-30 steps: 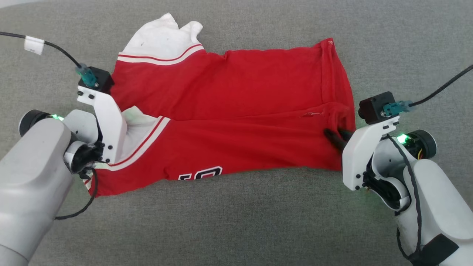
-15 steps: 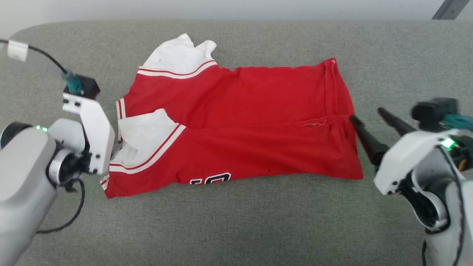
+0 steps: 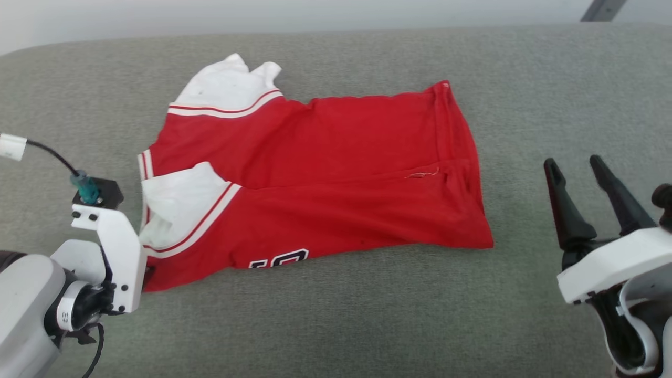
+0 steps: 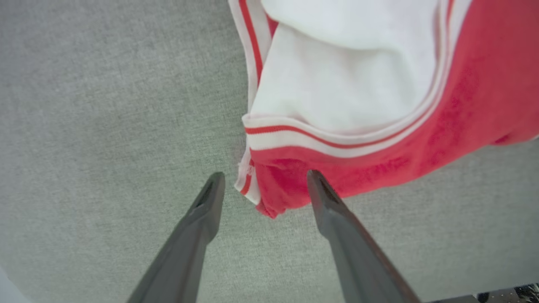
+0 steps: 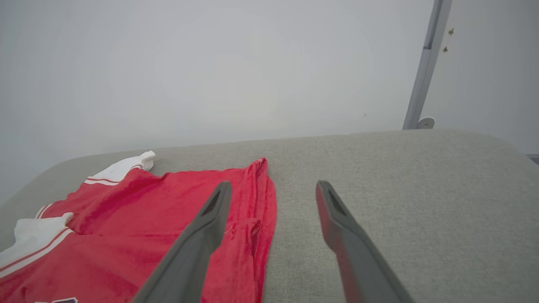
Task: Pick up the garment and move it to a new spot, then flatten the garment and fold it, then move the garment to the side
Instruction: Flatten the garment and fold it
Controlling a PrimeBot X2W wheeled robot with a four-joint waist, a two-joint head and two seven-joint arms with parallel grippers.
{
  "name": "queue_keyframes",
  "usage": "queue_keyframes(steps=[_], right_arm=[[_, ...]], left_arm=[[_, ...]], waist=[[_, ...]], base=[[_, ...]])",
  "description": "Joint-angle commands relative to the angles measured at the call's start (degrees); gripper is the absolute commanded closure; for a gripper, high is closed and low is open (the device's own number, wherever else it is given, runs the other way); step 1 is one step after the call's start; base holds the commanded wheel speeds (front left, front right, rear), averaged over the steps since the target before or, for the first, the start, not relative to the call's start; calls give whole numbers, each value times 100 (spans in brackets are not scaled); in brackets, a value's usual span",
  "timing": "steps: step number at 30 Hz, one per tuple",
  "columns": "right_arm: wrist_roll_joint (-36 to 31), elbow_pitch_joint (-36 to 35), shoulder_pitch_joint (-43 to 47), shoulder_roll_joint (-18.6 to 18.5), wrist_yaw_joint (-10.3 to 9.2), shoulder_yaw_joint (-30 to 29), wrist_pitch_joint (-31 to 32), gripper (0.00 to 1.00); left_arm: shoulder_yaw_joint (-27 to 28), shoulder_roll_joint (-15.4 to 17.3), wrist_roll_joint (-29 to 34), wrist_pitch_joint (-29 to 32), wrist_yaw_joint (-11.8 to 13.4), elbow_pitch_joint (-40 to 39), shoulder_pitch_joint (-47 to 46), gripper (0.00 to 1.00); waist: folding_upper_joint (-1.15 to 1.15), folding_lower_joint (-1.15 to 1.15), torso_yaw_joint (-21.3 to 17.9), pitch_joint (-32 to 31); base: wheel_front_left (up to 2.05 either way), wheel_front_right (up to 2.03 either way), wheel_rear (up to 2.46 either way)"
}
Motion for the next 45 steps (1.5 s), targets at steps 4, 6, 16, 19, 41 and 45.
queue_keyframes(steps=[4,6,16,19,41,45], right_arm=[[70,-101,188,74,1,52,177,0],[76,-47,267,92,1,112,317,0],[237,731,-167,147,1,517,1329,0],[137,1239,-496,149,1,590,1645,0],[-26,2552,-1450,-179,1,1027,3037,100],[156,2080,-1320,-489,0,1066,3264,100]], left_arm=[[89,-78,-142,-177,5,286,174,0],[107,-168,-207,-247,-35,479,178,0],[-84,-755,-264,-363,-533,1256,-84,100],[-130,-929,-201,-409,-648,1382,-254,100],[-287,-1184,-88,-473,-1034,1847,-794,100],[-230,-928,-133,-266,-924,1567,-798,100]], waist=[[0,0,-157,104],[0,0,-200,154],[0,0,-189,381],[0,0,-95,448],[0,0,235,474],[0,0,246,400]], base=[[0,0,0],[0,0,0],[0,0,0],[0,0,0],[0,0,0],[0,0,0]])
